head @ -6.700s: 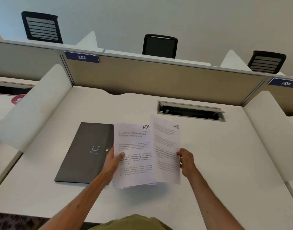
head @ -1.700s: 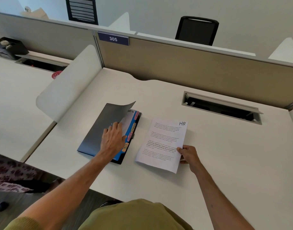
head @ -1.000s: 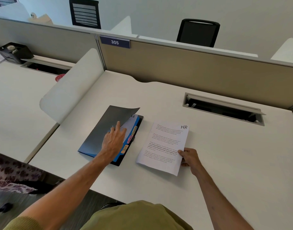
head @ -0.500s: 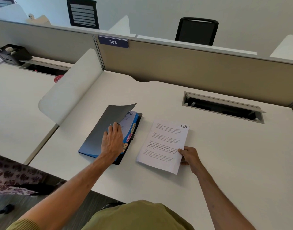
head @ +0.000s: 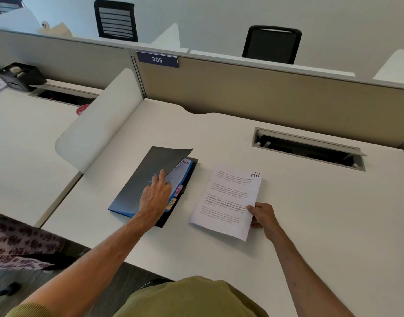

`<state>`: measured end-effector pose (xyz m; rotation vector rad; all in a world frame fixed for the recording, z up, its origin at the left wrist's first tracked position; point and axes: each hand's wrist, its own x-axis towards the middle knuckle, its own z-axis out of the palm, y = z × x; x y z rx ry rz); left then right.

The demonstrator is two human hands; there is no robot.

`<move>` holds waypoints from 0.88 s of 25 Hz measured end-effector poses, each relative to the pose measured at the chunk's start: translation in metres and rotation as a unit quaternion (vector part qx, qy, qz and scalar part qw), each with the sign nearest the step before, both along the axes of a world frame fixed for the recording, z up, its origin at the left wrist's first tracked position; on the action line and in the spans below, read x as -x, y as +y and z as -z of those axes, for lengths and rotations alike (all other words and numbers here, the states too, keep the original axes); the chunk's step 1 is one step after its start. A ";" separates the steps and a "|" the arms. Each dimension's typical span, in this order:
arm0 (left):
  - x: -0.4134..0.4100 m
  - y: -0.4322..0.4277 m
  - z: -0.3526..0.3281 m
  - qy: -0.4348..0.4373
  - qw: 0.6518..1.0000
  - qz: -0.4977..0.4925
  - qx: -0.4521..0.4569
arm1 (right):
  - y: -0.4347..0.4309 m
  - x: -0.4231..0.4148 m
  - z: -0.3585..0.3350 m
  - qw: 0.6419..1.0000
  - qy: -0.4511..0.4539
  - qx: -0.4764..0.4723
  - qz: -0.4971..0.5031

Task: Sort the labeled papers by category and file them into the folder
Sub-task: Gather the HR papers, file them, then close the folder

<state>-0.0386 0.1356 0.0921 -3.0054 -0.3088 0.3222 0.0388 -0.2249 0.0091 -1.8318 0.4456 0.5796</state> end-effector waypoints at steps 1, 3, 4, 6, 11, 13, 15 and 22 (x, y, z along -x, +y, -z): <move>0.001 0.001 0.000 -0.003 1.000 -0.008 0.003 | 0.000 0.000 0.000 1.000 0.001 -0.001 0.000; 0.002 0.000 0.000 -0.011 1.000 -0.012 0.014 | 0.001 0.000 0.000 1.000 0.002 -0.005 0.002; 0.003 -0.001 0.000 -0.016 1.000 -0.010 0.018 | 0.001 0.001 -0.001 1.000 0.001 -0.006 0.002; 0.005 -0.003 -0.002 -0.026 0.999 -0.014 0.023 | 0.001 0.001 0.000 1.000 0.001 -0.007 0.004; 0.008 -0.006 0.001 -0.022 0.999 -0.012 0.023 | -0.001 0.002 0.001 1.000 0.002 -0.007 0.004; 0.007 -0.006 0.003 -0.021 0.999 -0.016 0.028 | -0.001 0.003 0.000 1.000 0.003 -0.010 0.005; 0.008 -0.007 0.004 -0.023 0.999 -0.024 0.027 | 0.000 0.003 0.000 1.000 0.004 -0.012 0.006; 0.012 -0.013 -0.002 -0.020 1.000 -0.011 0.004 | -0.003 0.009 -0.004 1.000 0.002 -0.022 0.014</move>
